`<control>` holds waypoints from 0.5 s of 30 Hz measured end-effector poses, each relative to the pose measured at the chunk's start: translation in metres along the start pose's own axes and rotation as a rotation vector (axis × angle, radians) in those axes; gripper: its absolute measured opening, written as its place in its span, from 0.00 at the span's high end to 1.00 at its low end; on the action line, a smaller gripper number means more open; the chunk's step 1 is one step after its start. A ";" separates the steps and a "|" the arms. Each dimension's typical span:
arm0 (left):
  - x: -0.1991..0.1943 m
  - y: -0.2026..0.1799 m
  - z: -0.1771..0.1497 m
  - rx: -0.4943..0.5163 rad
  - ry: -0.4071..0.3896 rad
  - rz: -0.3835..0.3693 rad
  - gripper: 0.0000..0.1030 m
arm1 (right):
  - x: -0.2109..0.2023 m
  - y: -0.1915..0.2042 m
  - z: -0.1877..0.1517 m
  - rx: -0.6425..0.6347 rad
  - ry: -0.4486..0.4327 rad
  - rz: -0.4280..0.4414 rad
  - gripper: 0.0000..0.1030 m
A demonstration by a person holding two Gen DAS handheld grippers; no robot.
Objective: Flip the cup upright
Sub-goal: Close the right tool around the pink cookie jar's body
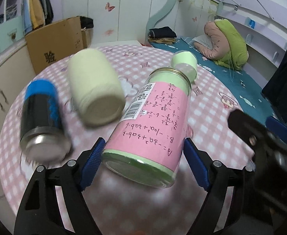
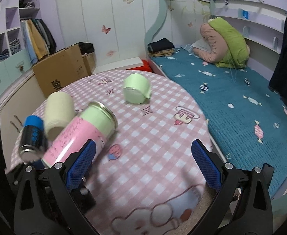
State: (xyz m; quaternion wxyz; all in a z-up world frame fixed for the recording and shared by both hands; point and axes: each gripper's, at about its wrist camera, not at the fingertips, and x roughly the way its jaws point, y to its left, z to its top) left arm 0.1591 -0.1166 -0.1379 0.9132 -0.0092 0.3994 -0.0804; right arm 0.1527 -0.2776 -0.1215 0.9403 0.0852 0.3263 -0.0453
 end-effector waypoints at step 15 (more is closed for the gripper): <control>-0.047 0.038 -0.043 -0.100 0.002 0.006 0.24 | -0.044 0.052 -0.033 -0.056 0.025 0.066 0.05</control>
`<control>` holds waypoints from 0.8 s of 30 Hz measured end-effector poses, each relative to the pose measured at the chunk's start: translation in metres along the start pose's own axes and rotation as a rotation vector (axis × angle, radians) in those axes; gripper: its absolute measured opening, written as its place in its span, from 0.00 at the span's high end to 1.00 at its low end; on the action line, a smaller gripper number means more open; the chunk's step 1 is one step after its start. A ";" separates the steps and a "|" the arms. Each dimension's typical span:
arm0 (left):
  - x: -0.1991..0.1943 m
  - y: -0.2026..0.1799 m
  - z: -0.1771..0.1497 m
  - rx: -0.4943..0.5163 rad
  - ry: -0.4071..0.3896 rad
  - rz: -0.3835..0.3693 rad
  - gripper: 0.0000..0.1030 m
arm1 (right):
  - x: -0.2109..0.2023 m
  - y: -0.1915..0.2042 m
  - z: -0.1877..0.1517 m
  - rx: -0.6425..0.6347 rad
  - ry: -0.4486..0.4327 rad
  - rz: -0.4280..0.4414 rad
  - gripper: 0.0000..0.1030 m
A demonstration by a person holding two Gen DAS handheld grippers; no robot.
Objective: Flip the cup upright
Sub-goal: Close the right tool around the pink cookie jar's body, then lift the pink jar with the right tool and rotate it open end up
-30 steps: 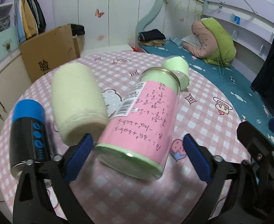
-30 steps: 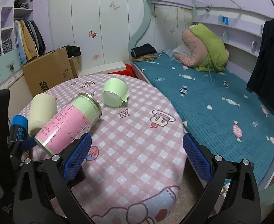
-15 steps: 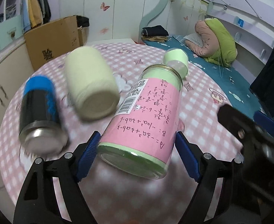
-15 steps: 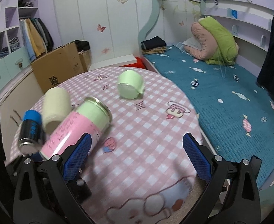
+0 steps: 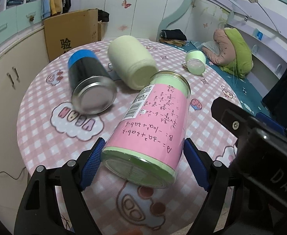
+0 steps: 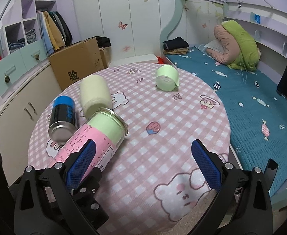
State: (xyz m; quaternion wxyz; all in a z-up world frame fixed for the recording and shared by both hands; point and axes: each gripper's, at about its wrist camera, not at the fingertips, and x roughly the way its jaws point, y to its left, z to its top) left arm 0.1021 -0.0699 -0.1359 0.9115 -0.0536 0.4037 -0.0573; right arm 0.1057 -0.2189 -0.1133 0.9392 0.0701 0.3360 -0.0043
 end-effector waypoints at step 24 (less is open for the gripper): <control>-0.042 0.081 0.022 -0.005 -0.227 0.067 0.17 | 0.048 0.021 0.005 0.184 0.177 0.147 0.05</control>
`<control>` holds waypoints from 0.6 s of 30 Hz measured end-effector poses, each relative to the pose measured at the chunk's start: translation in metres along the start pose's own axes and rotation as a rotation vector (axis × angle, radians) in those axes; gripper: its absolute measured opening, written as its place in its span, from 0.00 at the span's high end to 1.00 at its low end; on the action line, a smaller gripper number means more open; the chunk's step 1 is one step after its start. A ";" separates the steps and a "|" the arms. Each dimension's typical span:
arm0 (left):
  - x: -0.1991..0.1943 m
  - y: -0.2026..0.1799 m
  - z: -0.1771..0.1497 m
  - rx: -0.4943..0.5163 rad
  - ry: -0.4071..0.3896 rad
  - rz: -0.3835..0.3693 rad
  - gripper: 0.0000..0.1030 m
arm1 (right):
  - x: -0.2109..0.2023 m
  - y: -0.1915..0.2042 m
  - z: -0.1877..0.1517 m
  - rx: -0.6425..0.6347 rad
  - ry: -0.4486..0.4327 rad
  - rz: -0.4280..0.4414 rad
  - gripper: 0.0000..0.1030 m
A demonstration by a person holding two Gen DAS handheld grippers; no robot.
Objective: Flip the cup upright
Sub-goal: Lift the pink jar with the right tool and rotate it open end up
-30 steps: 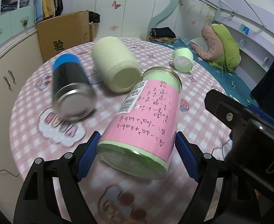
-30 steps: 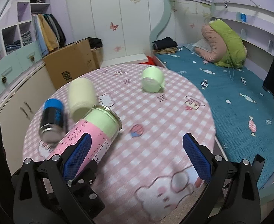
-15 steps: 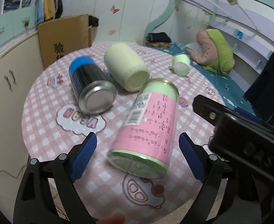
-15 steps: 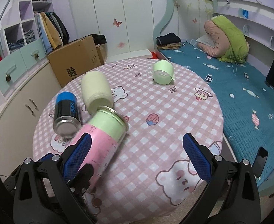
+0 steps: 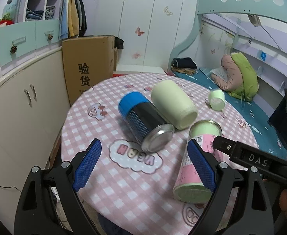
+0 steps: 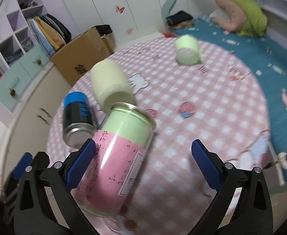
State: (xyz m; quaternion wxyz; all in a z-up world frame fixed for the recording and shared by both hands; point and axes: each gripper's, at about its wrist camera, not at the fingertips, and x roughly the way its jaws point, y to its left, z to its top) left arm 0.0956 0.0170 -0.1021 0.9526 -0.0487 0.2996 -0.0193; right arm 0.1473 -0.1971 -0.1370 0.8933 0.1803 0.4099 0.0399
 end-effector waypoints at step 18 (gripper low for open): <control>0.027 0.018 0.001 0.002 0.051 -0.021 0.17 | 0.071 0.020 0.012 0.087 0.149 0.195 0.06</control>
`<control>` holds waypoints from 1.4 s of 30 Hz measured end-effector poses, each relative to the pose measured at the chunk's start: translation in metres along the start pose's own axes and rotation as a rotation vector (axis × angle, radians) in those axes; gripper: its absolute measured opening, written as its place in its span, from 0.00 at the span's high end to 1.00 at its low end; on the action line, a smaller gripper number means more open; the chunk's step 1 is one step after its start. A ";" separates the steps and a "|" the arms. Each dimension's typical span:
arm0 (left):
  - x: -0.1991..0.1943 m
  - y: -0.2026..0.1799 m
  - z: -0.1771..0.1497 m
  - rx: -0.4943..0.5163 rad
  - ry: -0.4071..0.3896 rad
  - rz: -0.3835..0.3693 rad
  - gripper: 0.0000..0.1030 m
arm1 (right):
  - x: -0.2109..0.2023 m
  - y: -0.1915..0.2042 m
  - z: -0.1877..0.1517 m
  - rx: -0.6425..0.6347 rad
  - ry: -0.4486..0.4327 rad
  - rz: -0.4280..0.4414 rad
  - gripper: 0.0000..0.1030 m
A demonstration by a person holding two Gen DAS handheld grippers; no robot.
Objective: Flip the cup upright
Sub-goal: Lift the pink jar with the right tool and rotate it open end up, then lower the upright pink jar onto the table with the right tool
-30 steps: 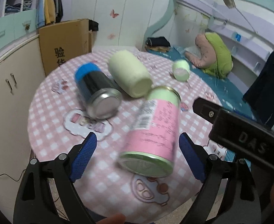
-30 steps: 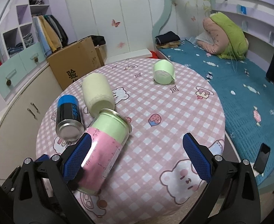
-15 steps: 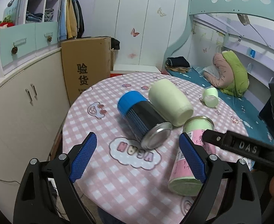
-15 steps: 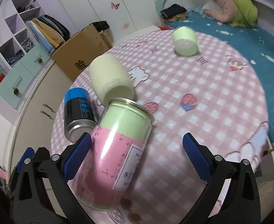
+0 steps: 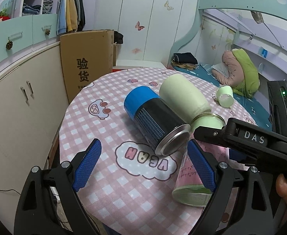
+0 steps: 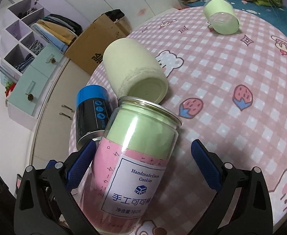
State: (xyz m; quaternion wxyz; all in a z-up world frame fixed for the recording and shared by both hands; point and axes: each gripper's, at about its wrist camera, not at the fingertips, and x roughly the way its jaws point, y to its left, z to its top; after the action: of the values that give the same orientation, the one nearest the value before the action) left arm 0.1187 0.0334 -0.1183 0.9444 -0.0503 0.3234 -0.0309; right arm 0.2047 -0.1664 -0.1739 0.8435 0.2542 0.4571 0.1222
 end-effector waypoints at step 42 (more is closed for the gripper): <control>-0.014 -0.032 -0.006 0.029 0.053 0.003 0.17 | -0.108 0.046 -0.029 -0.450 -0.331 -0.404 0.26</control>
State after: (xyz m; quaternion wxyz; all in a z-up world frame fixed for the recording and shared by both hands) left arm 0.1033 0.0027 -0.1107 0.9362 -0.0353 0.3479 -0.0356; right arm 0.1222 -0.1657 -0.0860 0.9483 -0.0176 0.3168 0.0076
